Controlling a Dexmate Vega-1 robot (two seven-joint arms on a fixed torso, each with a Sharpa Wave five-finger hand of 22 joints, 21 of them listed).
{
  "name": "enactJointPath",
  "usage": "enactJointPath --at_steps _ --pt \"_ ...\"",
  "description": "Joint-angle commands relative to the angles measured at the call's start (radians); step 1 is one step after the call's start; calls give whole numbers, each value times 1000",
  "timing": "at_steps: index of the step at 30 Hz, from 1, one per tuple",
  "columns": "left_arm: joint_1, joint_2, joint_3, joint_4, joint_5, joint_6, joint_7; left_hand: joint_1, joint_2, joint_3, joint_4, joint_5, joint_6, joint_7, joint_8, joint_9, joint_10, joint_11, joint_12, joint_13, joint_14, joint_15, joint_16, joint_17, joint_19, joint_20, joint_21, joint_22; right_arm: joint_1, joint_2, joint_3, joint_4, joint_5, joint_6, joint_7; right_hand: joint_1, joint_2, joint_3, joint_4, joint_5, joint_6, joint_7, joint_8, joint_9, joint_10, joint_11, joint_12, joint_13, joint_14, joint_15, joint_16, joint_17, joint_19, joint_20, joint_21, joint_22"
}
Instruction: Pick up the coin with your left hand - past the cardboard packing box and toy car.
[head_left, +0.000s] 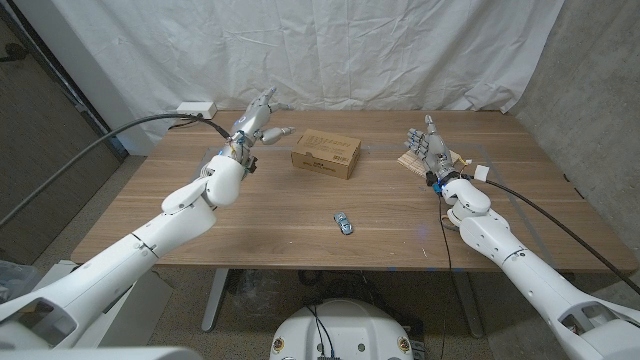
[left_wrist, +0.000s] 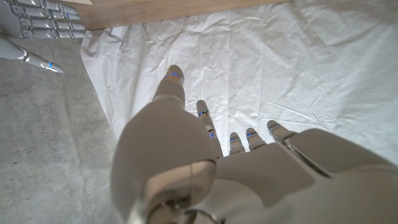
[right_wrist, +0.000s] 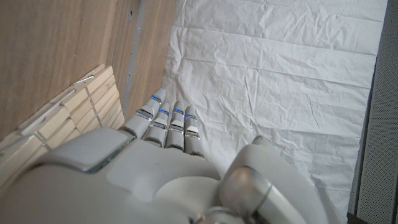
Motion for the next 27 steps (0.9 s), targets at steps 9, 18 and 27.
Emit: enactJointPath --at_steps 9,18,27 --pt "-55 -9 92 -58 221 156 -30 16 3 1 9 -7 22 -8 3 2 -97 -13 5 2 -105 -3 5 3 -42 -5 0 6 12 -27 15 -39 20 -29 20 1 13 -7 1 -1 11 -3 3 2 18 -6 3 5 13 -2 8 4 10 11 -4 2" --pt "-88 -20 138 -41 325 208 -57 18 5 -3 13 -11 26 -6 -1 3 -87 -4 11 1 -106 -4 8 3 -52 -31 -1 6 8 -29 22 -56 18 -12 18 2 14 -8 0 -2 13 -6 3 2 21 -6 3 5 13 -6 7 4 12 10 -3 3" --pt "-124 -31 173 -13 380 229 -102 24 9 -5 15 -16 32 -5 -5 4 -76 21 15 1 -105 1 10 3 -55 -52 1 5 15 -43 32 -58 16 -32 -2 3 16 -8 0 -2 16 -10 3 2 27 -8 5 6 19 -8 8 4 17 9 -2 3"
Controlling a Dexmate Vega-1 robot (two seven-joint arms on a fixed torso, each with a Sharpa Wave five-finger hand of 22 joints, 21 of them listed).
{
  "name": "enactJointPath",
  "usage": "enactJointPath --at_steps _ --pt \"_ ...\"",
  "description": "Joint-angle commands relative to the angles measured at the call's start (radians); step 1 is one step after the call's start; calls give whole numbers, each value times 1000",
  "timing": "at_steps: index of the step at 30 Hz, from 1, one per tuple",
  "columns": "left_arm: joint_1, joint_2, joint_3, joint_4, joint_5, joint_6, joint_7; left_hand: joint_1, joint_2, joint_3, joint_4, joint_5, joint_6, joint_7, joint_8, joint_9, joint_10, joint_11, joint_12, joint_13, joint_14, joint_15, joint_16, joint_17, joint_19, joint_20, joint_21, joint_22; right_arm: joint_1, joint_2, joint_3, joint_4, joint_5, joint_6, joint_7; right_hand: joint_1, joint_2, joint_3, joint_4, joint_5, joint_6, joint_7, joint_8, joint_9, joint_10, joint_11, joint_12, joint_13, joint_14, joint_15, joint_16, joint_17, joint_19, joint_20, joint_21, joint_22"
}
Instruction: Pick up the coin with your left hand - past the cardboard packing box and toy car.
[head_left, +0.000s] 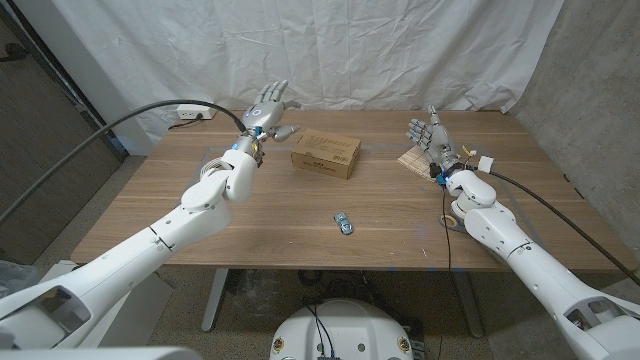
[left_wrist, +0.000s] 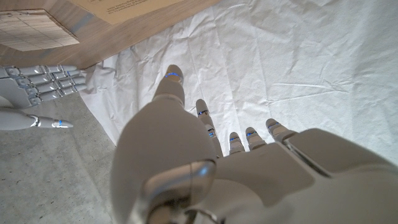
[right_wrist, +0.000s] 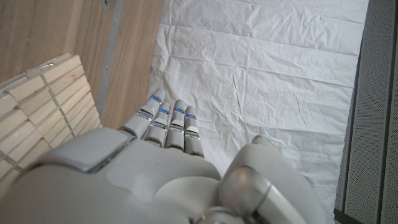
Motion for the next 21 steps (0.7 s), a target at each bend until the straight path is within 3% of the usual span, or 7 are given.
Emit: enactJointPath --at_steps 1,11,18,21 --pt "-47 -10 57 27 114 52 -52 17 2 1 9 -3 9 1 -6 4 -73 32 12 1 -104 5 11 3 -56 -34 0 3 6 -16 11 -14 -6 -19 -28 -2 11 -4 4 -2 7 -2 3 2 8 0 5 6 11 2 4 4 11 2 -2 3" --pt "-62 1 71 19 143 78 -140 24 4 0 9 -6 29 -6 -2 4 -67 28 12 0 -104 3 10 2 -54 -36 2 2 11 -22 8 -24 -13 -49 -53 -2 13 -4 4 -2 8 -2 2 2 10 0 4 6 13 1 4 4 13 3 -2 3" --pt "-77 10 84 -50 199 157 -275 27 4 -2 10 -7 32 -7 -4 4 -70 12 10 -1 -114 -6 7 2 -55 -30 2 2 0 -30 13 -43 -6 -67 -64 -2 14 -5 4 -3 7 -2 1 2 11 1 4 6 13 2 3 4 12 4 -3 3" --pt "-72 10 71 -62 187 159 -283 26 2 -5 11 -9 31 -5 -7 4 -73 7 9 -1 -119 -10 6 2 -61 -36 1 1 -10 -38 17 -58 -5 -75 -71 -3 14 -5 4 -3 7 -2 1 2 13 2 4 6 13 3 3 4 12 5 -3 3"
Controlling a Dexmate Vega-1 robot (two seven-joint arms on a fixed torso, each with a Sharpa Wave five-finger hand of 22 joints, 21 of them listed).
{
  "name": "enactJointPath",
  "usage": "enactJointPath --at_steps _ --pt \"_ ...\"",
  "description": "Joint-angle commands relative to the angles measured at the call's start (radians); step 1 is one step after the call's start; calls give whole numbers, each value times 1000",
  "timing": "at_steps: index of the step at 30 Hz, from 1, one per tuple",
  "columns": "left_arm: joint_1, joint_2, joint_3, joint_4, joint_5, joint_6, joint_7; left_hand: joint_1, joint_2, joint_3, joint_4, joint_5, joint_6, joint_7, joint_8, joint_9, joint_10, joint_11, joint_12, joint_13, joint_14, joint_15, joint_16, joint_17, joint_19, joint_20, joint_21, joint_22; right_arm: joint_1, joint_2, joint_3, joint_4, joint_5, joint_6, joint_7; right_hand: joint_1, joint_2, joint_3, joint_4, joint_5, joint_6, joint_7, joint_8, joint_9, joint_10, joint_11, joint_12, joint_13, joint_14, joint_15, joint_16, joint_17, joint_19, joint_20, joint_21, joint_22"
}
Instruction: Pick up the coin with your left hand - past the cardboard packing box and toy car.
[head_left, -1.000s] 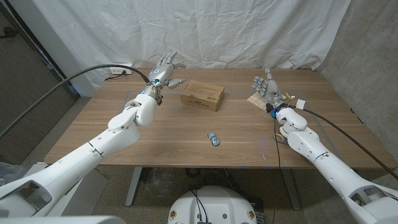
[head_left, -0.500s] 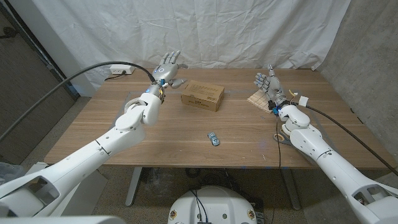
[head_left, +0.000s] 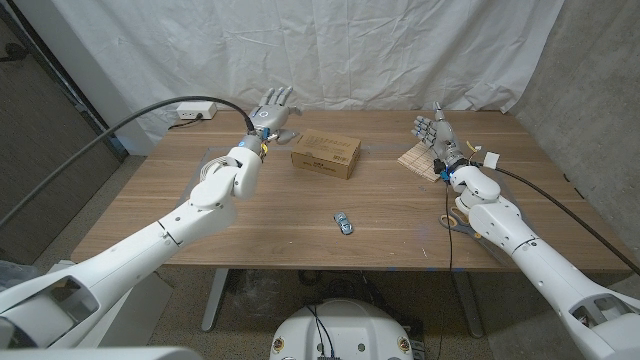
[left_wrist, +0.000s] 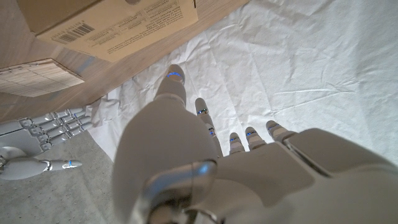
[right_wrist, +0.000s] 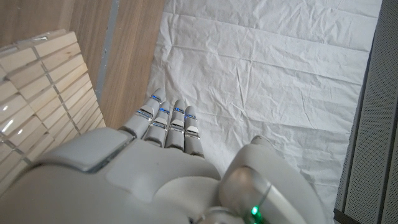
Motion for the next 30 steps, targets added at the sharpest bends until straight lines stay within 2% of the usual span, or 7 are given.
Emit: enactJointPath --at_steps 1,7,12,13,18,24,30 --pt "-15 9 2 -74 47 80 -152 12 -3 -1 7 -2 12 4 -5 4 -72 -13 3 -1 -119 -10 0 2 -59 -2 1 1 -22 -20 9 -38 4 -34 -28 4 8 -5 4 -3 7 -3 1 2 12 1 4 6 8 0 3 4 7 0 -3 3" --pt "-32 3 15 -73 60 85 -199 8 -8 -10 12 -4 52 31 1 0 -43 -34 11 -2 -113 -22 4 2 -57 6 3 1 -43 -28 16 -57 10 -42 -42 4 9 -5 4 -4 7 -2 0 2 14 2 5 6 9 0 3 4 7 1 -3 3" --pt "-54 -10 38 -51 80 85 -231 9 -9 -13 13 -4 77 24 6 -1 -32 -41 14 -2 -106 -27 6 2 -52 10 6 1 -57 -37 23 -73 13 -48 -52 4 9 -6 4 -4 7 -3 0 2 15 3 4 6 9 0 2 4 8 2 -3 3" --pt "-58 -12 40 -50 79 86 -243 10 -9 -13 12 -4 85 22 7 -2 -28 -51 14 -3 -105 -33 6 2 -51 7 6 1 -59 -39 24 -77 12 -51 -55 4 9 -6 4 -4 7 -2 0 2 15 4 4 6 10 1 2 4 8 2 -3 3" --pt "-67 -11 53 -67 105 105 -295 14 -11 -15 11 -3 99 20 9 -3 -23 -53 14 -3 -101 -38 7 1 -48 11 7 1 -65 -45 29 -86 16 -55 -58 4 10 -6 4 -4 7 -2 -1 2 15 3 4 6 10 1 2 4 8 3 -3 3" --pt "-69 -17 53 -58 115 105 -305 19 -11 -16 10 -1 121 23 12 -4 -14 -52 15 -3 -94 -33 8 1 -43 17 9 1 -55 -46 27 -77 18 -61 -49 4 11 -6 4 -5 7 -1 -1 3 15 3 4 6 11 0 2 4 11 3 -2 3" --pt "-76 -28 64 -40 126 104 -316 25 -10 -17 9 0 155 13 18 -5 3 -60 18 -4 -85 -44 9 0 -39 16 10 1 -42 -41 21 -64 21 -69 -41 5 11 -6 3 -5 7 -1 -1 3 15 2 3 7 12 1 2 4 12 3 -3 3"
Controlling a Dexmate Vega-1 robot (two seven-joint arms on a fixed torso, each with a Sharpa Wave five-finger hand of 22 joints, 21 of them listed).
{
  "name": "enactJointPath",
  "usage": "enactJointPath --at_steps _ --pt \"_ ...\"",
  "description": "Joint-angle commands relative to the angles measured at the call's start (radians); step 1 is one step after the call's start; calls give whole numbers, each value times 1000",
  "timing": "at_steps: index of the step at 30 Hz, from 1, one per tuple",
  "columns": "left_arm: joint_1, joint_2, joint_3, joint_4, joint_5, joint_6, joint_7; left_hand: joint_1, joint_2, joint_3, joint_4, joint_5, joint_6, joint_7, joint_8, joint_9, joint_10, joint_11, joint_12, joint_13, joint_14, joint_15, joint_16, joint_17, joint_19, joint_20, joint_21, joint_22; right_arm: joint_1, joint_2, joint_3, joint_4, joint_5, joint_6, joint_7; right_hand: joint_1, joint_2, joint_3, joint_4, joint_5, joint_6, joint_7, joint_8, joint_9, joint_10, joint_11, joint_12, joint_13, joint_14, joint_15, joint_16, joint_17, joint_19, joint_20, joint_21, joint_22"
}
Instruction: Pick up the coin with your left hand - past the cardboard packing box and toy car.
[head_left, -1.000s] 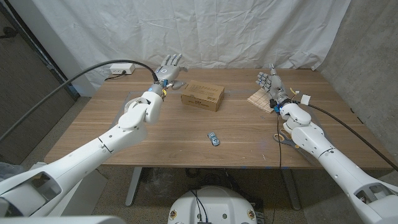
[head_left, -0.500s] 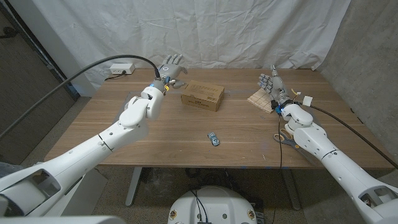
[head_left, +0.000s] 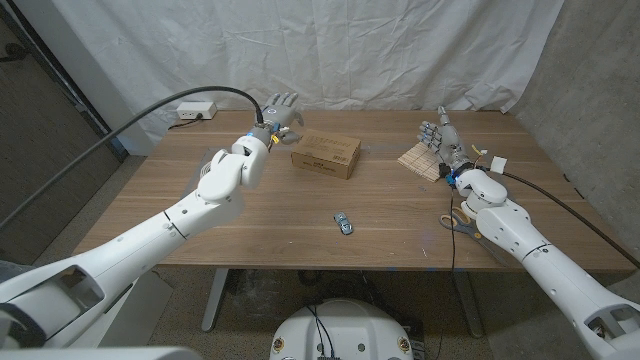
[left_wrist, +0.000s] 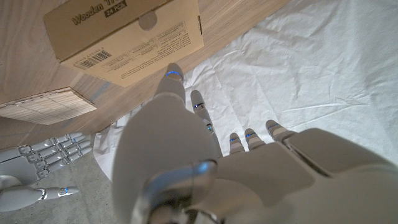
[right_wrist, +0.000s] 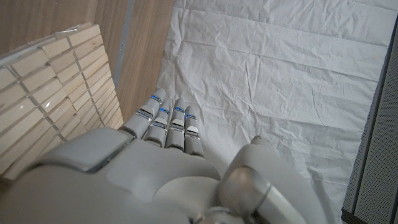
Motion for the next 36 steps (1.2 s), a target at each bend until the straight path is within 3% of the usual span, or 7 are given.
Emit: enactJointPath --at_steps 1,15,20,23,36 --pt "-14 -16 16 20 23 7 -41 13 3 -5 -4 1 23 -3 8 2 4 -9 10 1 -83 -10 9 3 -38 8 10 1 14 0 -5 12 5 -15 11 5 11 -7 3 -1 7 -1 -1 3 9 -5 3 2 12 1 2 4 6 -2 -3 3" --pt "-33 -29 46 56 70 -19 -18 11 0 -13 1 1 53 -2 9 2 15 -24 8 1 -74 -17 9 4 -36 11 10 1 1 0 -1 1 7 -6 5 6 12 -7 2 -3 7 -2 -2 3 12 -5 3 2 17 2 3 4 8 -1 -3 3" --pt "-24 -34 33 56 57 -30 0 -45 -21 -49 31 -4 47 4 -3 2 21 -9 6 2 -68 -1 10 7 -30 38 11 1 -10 -4 4 -10 10 -6 1 6 12 -8 2 -3 8 -1 -2 3 13 -3 3 2 19 2 3 4 9 -1 -3 3" --pt "-25 -32 42 56 76 -32 -5 -97 -34 -80 59 0 68 5 -3 3 29 -14 5 2 -59 -9 13 9 -25 42 12 2 -17 -6 6 -15 11 -5 -1 6 12 -8 2 -3 8 -1 -2 3 14 -3 3 2 19 2 3 4 10 -1 -3 3" --pt "-39 -50 70 107 139 -51 -33 -129 -47 -107 76 9 96 -9 -1 4 38 -35 4 3 -52 -23 13 9 -18 43 13 2 -33 -7 11 -21 19 -1 -4 7 13 -9 1 -4 8 -2 -3 3 13 -3 2 2 19 4 1 4 10 -1 -3 3"
